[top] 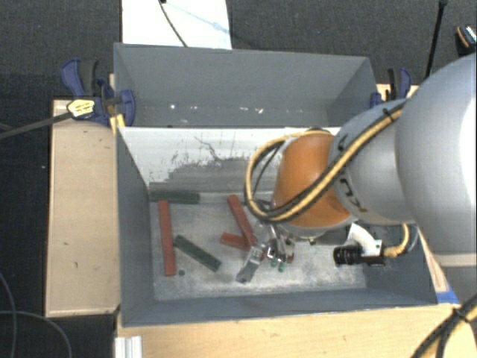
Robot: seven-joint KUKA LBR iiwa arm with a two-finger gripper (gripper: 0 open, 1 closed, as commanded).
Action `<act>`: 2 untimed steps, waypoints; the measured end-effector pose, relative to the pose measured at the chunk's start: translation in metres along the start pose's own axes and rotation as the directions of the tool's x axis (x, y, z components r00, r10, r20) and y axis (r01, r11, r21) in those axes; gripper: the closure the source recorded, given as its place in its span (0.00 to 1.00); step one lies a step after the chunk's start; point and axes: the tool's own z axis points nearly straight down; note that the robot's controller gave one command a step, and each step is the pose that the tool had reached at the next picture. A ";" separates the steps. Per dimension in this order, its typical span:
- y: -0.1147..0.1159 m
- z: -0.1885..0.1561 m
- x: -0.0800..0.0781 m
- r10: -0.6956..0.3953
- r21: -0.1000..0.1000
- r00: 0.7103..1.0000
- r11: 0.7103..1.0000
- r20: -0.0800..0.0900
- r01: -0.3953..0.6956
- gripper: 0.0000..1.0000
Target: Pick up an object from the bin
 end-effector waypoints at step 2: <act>-0.001 0.031 -0.006 0.209 0.001 0.978 0.978 -0.002 -0.209 0.00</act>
Offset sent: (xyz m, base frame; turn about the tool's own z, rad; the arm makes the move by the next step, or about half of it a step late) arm 0.0080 -0.0075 -0.0008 0.0517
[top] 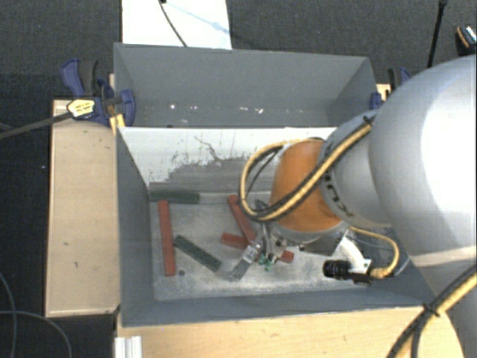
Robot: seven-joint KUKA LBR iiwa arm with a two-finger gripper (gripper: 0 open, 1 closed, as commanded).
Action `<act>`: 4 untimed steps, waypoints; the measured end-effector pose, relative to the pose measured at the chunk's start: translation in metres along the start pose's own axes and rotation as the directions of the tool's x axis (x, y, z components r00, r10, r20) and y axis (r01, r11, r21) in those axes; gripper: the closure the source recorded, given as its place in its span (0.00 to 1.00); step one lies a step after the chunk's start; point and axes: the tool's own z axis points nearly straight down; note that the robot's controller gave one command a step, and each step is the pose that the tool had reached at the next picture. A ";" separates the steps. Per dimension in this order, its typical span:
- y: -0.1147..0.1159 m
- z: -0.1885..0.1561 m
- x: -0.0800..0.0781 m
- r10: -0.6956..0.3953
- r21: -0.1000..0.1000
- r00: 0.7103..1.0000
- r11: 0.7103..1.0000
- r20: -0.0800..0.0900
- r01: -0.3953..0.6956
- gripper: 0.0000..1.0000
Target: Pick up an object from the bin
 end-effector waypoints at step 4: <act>0.000 -0.023 0.000 0.001 -0.005 1.000 1.000 0.006 -0.001 1.00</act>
Offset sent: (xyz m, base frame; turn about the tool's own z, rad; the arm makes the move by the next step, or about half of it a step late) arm 0.0000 0.0000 0.0000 0.0000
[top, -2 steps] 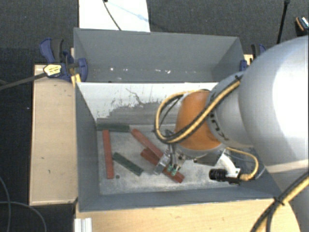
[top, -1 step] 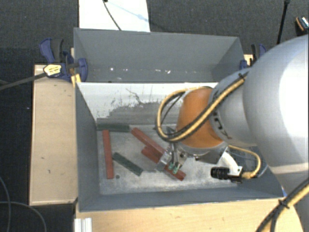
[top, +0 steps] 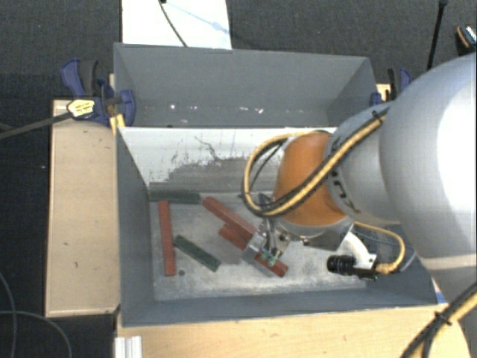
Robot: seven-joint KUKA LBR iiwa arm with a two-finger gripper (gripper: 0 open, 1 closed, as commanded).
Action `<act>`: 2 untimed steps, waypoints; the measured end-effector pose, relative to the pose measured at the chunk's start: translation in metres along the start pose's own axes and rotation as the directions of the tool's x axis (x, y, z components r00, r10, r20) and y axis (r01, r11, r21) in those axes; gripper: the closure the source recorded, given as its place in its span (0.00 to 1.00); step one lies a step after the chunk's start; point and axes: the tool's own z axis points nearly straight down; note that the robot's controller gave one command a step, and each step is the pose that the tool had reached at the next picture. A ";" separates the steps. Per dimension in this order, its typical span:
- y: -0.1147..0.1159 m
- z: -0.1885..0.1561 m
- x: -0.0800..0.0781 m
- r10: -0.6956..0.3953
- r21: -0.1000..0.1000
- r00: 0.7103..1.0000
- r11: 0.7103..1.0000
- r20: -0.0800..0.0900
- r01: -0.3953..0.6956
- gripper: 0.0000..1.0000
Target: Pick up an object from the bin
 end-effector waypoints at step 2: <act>0.002 -0.104 -0.002 -0.009 -0.002 1.000 1.000 0.002 0.009 1.00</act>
Offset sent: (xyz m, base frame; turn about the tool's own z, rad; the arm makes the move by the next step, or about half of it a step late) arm -0.0001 0.0002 0.0410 0.0000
